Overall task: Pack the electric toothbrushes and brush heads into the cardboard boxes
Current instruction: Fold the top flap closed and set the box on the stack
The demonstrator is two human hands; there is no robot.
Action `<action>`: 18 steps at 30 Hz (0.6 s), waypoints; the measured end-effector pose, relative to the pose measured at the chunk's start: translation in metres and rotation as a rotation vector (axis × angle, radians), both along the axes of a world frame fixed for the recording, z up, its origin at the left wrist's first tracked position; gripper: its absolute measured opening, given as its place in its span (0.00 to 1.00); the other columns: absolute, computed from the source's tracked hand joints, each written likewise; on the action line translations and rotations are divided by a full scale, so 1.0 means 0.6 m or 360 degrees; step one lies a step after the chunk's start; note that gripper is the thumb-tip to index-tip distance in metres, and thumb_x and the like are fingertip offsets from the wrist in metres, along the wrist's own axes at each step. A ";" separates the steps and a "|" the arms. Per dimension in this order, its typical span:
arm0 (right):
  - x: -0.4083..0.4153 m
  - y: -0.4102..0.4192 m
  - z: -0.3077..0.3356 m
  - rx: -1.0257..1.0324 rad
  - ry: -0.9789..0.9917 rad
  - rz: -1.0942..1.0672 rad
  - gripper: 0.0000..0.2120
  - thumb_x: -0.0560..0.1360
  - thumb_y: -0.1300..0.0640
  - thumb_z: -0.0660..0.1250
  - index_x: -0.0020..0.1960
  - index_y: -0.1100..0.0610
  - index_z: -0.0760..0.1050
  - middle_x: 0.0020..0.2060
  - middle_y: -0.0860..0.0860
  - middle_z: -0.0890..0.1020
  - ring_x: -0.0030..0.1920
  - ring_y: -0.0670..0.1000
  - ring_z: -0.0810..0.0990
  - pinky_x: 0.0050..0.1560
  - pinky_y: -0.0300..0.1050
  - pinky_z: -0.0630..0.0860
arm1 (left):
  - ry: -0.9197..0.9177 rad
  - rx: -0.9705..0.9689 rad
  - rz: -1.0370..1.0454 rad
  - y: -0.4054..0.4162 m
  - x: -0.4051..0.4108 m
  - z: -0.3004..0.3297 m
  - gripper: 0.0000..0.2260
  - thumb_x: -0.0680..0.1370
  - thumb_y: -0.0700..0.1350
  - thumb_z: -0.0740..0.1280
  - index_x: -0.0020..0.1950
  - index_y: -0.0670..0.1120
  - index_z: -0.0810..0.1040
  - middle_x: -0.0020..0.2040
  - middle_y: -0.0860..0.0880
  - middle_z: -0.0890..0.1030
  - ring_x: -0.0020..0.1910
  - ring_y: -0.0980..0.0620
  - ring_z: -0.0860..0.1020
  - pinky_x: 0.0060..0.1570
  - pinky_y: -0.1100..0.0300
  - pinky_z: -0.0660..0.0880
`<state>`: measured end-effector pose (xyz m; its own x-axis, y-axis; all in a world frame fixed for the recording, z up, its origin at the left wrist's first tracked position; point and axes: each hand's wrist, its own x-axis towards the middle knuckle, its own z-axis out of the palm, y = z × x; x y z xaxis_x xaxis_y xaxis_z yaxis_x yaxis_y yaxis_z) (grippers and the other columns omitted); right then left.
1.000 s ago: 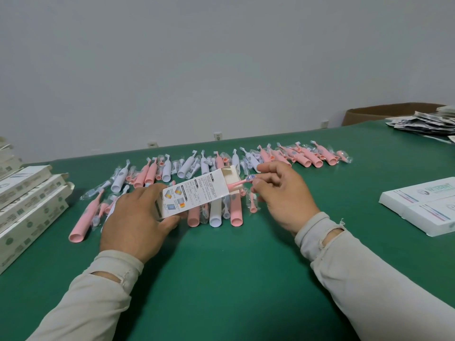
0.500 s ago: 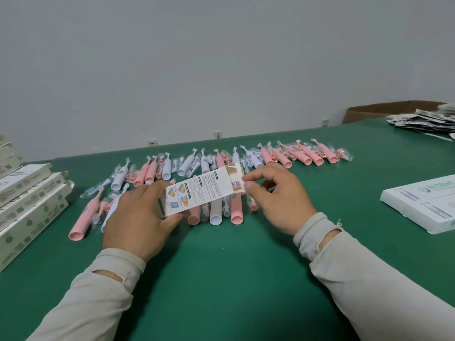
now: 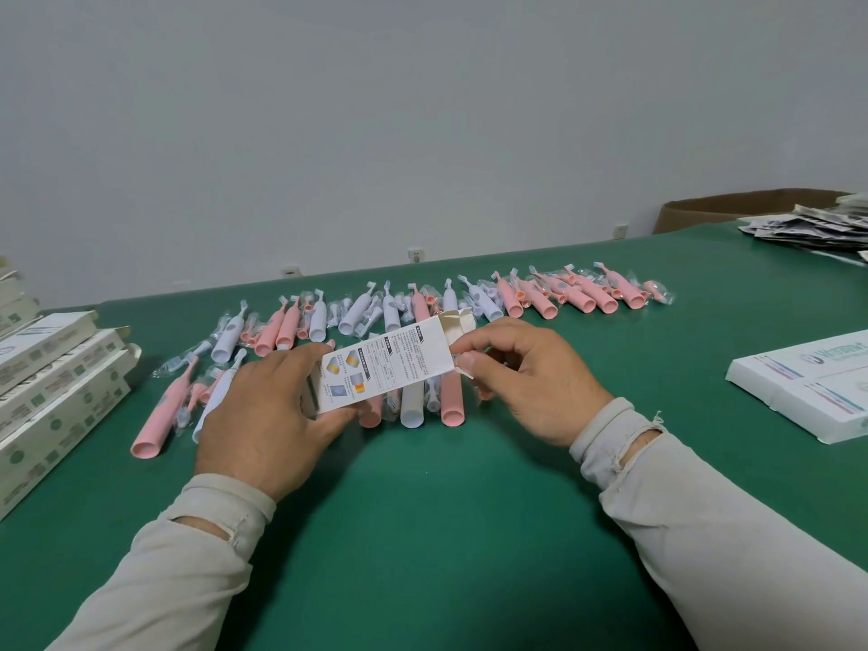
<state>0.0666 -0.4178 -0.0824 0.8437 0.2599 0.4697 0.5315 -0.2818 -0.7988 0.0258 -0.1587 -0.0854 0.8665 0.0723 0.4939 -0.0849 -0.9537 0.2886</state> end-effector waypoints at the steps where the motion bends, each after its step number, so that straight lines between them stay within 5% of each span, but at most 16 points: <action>1: 0.001 -0.003 0.001 -0.0016 -0.0003 0.0005 0.08 0.78 0.56 0.70 0.47 0.43 0.83 0.44 0.46 0.80 0.41 0.54 0.80 0.52 0.57 0.79 | -0.0010 0.0003 -0.0007 -0.001 -0.001 0.001 0.28 0.70 0.61 0.71 0.68 0.57 0.73 0.58 0.53 0.79 0.56 0.48 0.74 0.50 0.49 0.74; 10: -0.002 -0.007 0.004 -0.0162 0.0044 0.0011 0.06 0.79 0.53 0.69 0.51 0.41 0.80 0.45 0.44 0.81 0.45 0.56 0.81 0.54 0.57 0.79 | -0.0034 0.0061 0.0011 -0.002 -0.002 0.004 0.27 0.70 0.61 0.72 0.68 0.57 0.73 0.59 0.53 0.79 0.57 0.48 0.75 0.51 0.49 0.75; 18: -0.003 -0.013 0.010 -0.0294 -0.0036 0.0016 0.04 0.79 0.51 0.68 0.50 0.42 0.79 0.50 0.42 0.76 0.45 0.47 0.79 0.54 0.48 0.77 | -0.0063 0.0072 0.0018 -0.001 -0.002 0.003 0.28 0.71 0.59 0.73 0.69 0.56 0.73 0.60 0.53 0.79 0.58 0.48 0.74 0.51 0.49 0.74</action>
